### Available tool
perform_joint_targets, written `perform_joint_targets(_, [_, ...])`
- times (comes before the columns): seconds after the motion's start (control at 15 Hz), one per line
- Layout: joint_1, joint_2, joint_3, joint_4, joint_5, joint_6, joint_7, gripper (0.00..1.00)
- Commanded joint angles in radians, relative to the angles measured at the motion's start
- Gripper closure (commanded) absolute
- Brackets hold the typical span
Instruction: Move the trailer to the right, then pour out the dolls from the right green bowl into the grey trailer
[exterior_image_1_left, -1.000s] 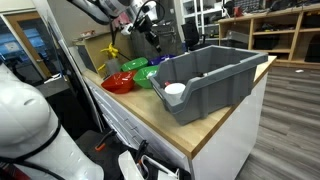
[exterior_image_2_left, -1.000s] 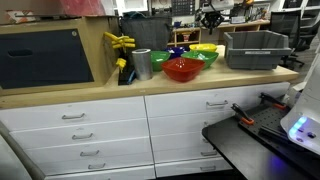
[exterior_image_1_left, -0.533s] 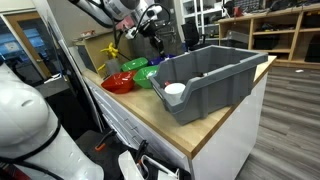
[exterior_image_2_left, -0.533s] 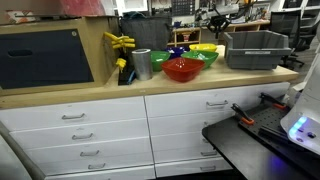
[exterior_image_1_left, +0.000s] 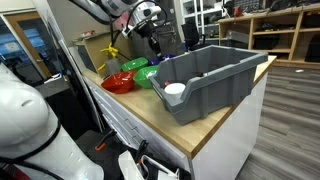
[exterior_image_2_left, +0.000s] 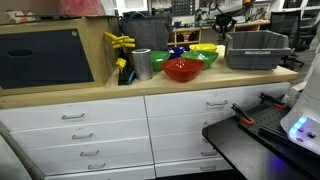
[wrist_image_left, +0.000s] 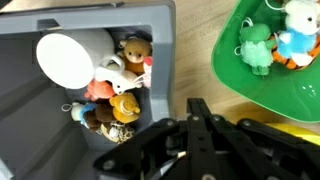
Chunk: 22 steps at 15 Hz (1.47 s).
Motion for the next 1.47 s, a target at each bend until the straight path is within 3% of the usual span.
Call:
perform_joint_targets(0.0, [0.001, -0.053, 0.009, -0.014, -0.014, -0.090, 0.052, 1.00])
perform_joint_targets(0.73, [-0.011, -0.065, -0.012, -0.066, -0.006, -0.010, -0.014, 1.00])
perform_joint_targets(1.4, [-0.039, -0.081, -0.021, -0.059, -0.026, -0.070, 0.010, 1.00])
